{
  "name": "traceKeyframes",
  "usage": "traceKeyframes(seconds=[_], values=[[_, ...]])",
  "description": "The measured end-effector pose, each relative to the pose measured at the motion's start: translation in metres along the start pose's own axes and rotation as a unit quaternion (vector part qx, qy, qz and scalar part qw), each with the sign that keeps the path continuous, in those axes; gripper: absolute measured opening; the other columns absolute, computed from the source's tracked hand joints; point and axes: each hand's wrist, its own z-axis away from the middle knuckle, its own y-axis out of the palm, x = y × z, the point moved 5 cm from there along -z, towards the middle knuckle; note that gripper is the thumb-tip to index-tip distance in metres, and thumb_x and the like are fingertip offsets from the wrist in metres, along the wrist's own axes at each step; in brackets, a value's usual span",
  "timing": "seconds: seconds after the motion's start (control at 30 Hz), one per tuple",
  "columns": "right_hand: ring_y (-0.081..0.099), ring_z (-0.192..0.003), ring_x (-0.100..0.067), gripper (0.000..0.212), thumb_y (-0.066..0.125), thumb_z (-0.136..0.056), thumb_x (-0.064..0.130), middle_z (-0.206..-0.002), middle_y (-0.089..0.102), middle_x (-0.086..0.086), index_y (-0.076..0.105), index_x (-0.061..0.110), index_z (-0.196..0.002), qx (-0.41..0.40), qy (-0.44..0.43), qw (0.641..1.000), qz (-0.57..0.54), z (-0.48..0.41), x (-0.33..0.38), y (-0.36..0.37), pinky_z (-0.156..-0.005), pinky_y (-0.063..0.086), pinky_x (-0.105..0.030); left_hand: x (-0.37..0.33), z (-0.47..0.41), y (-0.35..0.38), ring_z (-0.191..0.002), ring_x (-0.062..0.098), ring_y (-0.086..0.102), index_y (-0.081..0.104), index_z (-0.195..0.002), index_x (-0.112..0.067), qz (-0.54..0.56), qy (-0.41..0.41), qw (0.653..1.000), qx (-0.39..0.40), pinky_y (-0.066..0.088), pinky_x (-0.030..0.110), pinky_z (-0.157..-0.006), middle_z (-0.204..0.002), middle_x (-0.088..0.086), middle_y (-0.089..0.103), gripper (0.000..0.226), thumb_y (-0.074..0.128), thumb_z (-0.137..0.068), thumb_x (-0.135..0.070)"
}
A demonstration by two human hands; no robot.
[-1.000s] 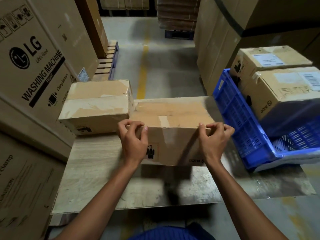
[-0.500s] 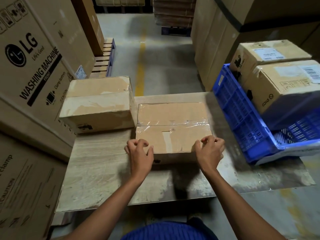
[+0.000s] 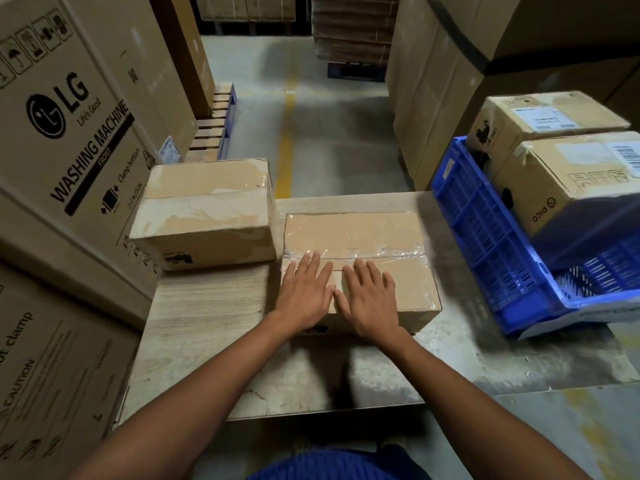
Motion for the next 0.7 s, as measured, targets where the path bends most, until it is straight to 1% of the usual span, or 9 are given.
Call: traceKeyframes(seconds=[0.13, 0.23, 0.27, 0.33, 0.4, 0.43, 0.53, 0.63, 0.7], values=[[0.050, -0.110, -0.031, 0.053, 0.036, -0.095, 0.063, -0.121, 0.054, -0.009, 0.057, 0.021, -0.119, 0.005, -0.027, 0.998, 0.052, -0.028, -0.002, -0.019, -0.082, 0.041, -0.047, 0.001, -0.011, -0.016, -0.128, 0.028, 0.043, 0.041, -0.146, -0.019, -0.051, 0.019, 0.997, -0.060, 0.035, 0.046, -0.100, -0.143, 0.008, 0.047, 0.053, 0.038, -0.100, -0.045], [0.046, -0.123, -0.033, 0.060, 0.026, -0.096, 0.065, -0.133, 0.048, -0.014, 0.050, 0.020, -0.129, 0.040, -0.033, 0.996, 0.068, -0.045, -0.004, -0.017, -0.094, 0.040, -0.053, 0.004, -0.019, -0.021, -0.117, 0.027, 0.045, 0.048, -0.136, -0.017, -0.037, 0.010, 0.996, -0.082, 0.037, 0.043, -0.095, -0.132, 0.009, 0.051, 0.046, 0.040, -0.098, -0.042], [0.038, -0.136, -0.036, 0.067, 0.018, -0.096, 0.064, -0.147, 0.040, -0.016, 0.043, 0.022, -0.140, 0.059, -0.042, 0.996, 0.059, -0.047, -0.004, -0.011, -0.105, 0.033, -0.058, 0.007, -0.021, -0.020, -0.121, 0.028, 0.042, 0.049, -0.133, -0.017, -0.021, -0.003, 0.996, -0.082, 0.036, 0.043, -0.098, -0.136, 0.010, 0.048, 0.044, 0.041, -0.097, -0.041], [0.005, -0.155, -0.032, 0.077, 0.003, -0.094, 0.063, -0.169, 0.007, -0.011, 0.018, 0.026, -0.159, 0.102, -0.056, 0.993, 0.025, -0.048, -0.005, 0.000, -0.119, 0.009, -0.062, 0.011, -0.025, -0.014, -0.143, 0.032, 0.024, 0.042, -0.142, -0.017, 0.032, -0.031, 0.997, -0.069, 0.026, 0.047, -0.116, -0.156, 0.018, 0.027, 0.052, 0.041, -0.096, -0.041], [-0.012, -0.155, -0.028, 0.074, 0.001, -0.097, 0.063, -0.169, -0.010, -0.007, 0.002, 0.027, -0.161, 0.128, -0.054, 0.990, 0.010, -0.049, -0.007, 0.008, -0.122, -0.002, -0.059, 0.013, -0.029, -0.007, -0.154, 0.029, -0.003, 0.020, -0.157, -0.016, 0.057, -0.032, 0.998, -0.025, 0.005, 0.048, -0.124, -0.167, 0.015, -0.001, 0.064, 0.034, -0.100, -0.042], [-0.014, -0.155, -0.027, 0.071, 0.003, -0.099, 0.062, -0.169, -0.013, -0.006, 0.000, 0.028, -0.161, 0.134, -0.055, 0.989, 0.009, -0.048, -0.008, 0.009, -0.122, -0.003, -0.059, 0.013, -0.031, -0.003, -0.154, 0.026, -0.007, 0.011, -0.159, -0.018, 0.050, -0.028, 0.998, -0.001, 0.001, 0.047, -0.125, -0.168, 0.012, -0.006, 0.065, 0.030, -0.102, -0.042], [-0.004, -0.156, -0.028, 0.068, 0.011, -0.102, 0.062, -0.170, -0.005, -0.006, 0.007, 0.030, -0.161, 0.138, -0.064, 0.988, 0.011, -0.051, -0.010, 0.002, -0.122, 0.006, -0.059, 0.013, -0.037, -0.005, -0.154, 0.029, -0.001, 0.008, -0.160, -0.023, 0.013, -0.020, 0.999, 0.028, 0.004, 0.050, -0.123, -0.167, 0.013, -0.002, 0.062, 0.025, -0.104, -0.043], [0.026, -0.145, -0.029, 0.060, 0.033, -0.100, 0.062, -0.161, 0.027, -0.005, 0.032, 0.032, -0.152, 0.106, -0.087, 0.991, 0.012, -0.067, -0.017, -0.020, -0.110, 0.029, -0.052, 0.001, -0.047, -0.016, -0.143, 0.035, 0.026, 0.030, -0.150, -0.020, -0.012, -0.050, 0.999, 0.010, 0.025, 0.055, -0.113, -0.157, 0.018, 0.026, 0.054, 0.033, -0.101, -0.042], [0.028, -0.143, -0.030, 0.062, 0.040, -0.097, 0.063, -0.159, 0.028, -0.007, 0.033, 0.032, -0.150, 0.112, -0.061, 0.992, 0.012, -0.077, -0.031, -0.026, -0.109, 0.030, -0.054, -0.013, -0.057, -0.024, -0.138, 0.035, 0.031, 0.038, -0.141, -0.019, 0.003, -0.067, 0.998, -0.007, 0.029, 0.055, -0.110, -0.151, 0.017, 0.033, 0.048, 0.041, -0.098, -0.038]])
